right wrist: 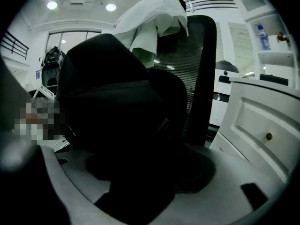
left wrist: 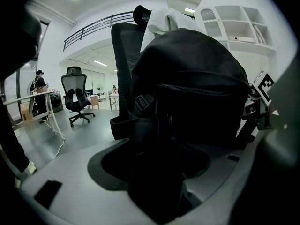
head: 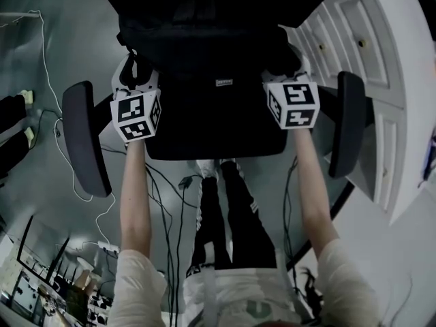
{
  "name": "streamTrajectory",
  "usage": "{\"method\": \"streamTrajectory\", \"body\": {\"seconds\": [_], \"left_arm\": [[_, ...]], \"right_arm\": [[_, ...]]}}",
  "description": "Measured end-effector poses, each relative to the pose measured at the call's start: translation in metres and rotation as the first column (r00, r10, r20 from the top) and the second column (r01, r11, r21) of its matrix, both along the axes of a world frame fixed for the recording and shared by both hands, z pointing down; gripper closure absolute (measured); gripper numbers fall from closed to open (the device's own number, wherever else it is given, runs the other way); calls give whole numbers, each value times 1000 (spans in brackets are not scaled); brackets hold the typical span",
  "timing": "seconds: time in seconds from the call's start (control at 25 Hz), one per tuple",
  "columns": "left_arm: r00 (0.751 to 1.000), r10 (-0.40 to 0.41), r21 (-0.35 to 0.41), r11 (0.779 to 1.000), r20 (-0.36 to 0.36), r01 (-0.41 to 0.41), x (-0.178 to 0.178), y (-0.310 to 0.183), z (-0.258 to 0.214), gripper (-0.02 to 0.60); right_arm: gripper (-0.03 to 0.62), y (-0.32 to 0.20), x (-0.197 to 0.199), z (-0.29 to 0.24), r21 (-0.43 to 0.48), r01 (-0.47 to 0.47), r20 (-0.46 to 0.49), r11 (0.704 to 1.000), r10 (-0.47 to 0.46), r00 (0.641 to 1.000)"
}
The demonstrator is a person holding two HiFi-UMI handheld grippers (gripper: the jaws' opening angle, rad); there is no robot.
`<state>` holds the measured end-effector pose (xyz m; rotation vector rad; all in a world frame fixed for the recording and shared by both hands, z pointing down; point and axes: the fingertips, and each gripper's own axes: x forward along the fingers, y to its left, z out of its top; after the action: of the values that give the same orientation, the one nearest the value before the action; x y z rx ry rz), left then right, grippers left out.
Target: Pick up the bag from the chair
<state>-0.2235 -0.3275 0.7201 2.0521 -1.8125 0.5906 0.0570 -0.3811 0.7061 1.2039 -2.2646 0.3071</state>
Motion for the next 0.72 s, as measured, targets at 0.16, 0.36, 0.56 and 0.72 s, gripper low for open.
{"method": "streamTrajectory", "body": {"seconds": [0.16, 0.36, 0.56, 0.72], "left_arm": [[1000, -13, -9, 1000, -13, 13, -2, -4, 5, 322], [997, 26, -36, 999, -71, -28, 0, -11, 13, 321], [984, 121, -78, 988, -130, -132, 8, -17, 19, 376], [984, 160, -87, 982, -83, -167, 17, -19, 18, 446]], "right_arm": [[289, -3, -3, 6, -18, -3, 21, 1000, 3, 1000], [293, -6, -7, 9, -29, 34, 23, 999, -34, 999], [428, 0, -20, 13, -50, 84, 24, 995, -83, 996], [505, 2, -26, 14, -60, 79, 47, 995, -76, 996]]}}
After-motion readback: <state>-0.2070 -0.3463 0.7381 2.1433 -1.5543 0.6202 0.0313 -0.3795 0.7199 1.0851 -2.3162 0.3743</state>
